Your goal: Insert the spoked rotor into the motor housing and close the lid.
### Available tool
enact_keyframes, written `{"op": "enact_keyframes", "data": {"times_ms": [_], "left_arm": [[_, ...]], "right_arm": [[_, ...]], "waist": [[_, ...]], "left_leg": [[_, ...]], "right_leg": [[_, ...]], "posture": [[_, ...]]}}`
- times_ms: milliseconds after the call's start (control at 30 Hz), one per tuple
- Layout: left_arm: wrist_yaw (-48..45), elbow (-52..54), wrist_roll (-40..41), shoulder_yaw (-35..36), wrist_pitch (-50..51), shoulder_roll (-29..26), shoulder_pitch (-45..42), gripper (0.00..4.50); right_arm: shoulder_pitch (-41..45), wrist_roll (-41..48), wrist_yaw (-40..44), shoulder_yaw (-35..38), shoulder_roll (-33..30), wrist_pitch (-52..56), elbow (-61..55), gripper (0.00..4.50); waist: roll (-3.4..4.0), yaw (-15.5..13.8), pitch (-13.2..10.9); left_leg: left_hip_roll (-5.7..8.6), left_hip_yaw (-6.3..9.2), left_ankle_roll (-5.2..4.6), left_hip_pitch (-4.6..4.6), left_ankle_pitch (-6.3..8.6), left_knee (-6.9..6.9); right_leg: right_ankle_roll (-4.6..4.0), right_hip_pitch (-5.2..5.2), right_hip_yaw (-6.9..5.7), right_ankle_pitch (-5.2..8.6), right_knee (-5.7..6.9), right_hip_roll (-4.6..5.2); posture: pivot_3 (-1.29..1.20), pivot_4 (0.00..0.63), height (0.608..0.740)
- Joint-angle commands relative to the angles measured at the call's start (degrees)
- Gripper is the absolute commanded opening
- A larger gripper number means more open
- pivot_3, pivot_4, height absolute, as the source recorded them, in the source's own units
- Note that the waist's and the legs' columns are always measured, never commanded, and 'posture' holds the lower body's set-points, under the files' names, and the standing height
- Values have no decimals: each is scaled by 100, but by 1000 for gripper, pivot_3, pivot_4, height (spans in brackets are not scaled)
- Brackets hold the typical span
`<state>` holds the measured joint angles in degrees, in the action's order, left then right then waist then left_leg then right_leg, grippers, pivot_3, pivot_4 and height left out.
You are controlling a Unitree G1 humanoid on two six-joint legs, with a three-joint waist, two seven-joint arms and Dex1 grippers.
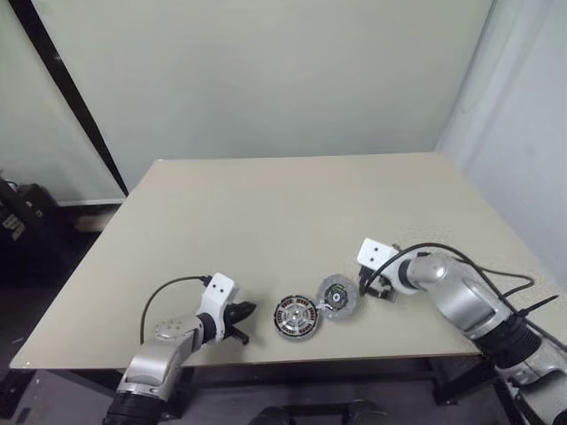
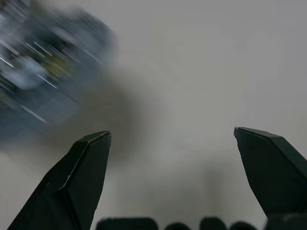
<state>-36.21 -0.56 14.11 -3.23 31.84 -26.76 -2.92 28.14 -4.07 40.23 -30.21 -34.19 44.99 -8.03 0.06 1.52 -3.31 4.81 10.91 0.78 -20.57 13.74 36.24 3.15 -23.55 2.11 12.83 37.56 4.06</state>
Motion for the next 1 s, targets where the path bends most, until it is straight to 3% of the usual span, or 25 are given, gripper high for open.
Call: {"op": "enact_keyframes", "data": {"times_ms": [33,233,433,733,1000], "left_arm": [[-48,198,8,102,-75,-87,-82,0],[-52,267,28,118,-36,-129,-18,0],[-32,355,44,165,-5,-160,62,0],[-14,454,77,216,-6,-198,197,0],[-243,420,143,231,-263,-230,254,0]], "right_arm": [[-10,319,-65,400,463,255,-452,4474],[-137,648,-284,438,1367,887,-689,4474],[-239,519,-559,69,1775,746,-371,4474],[-327,452,-680,38,1828,166,57,4474],[-305,1254,369,662,1663,-838,159,4474]], "waist": [[0,-5,0],[0,-18,0],[2,-17,1],[3,-15,0],[3,-12,0]], "left_leg": [[0,1,0,0,0,1],[0,8,1,3,0,5],[1,7,1,5,0,3],[27,5,2,8,0,4],[26,7,2,7,0,3]], "right_leg": [[0,0,0,0,1,-1],[-2,2,-1,-2,3,-5],[-4,1,-1,-3,5,-6],[-6,1,-1,-3,6,-6],[-6,2,-1,-4,6,-6]], "posture": [[0,0,740],[0,0,740],[0,0,740],[0,0,740],[0,0,740]]}}
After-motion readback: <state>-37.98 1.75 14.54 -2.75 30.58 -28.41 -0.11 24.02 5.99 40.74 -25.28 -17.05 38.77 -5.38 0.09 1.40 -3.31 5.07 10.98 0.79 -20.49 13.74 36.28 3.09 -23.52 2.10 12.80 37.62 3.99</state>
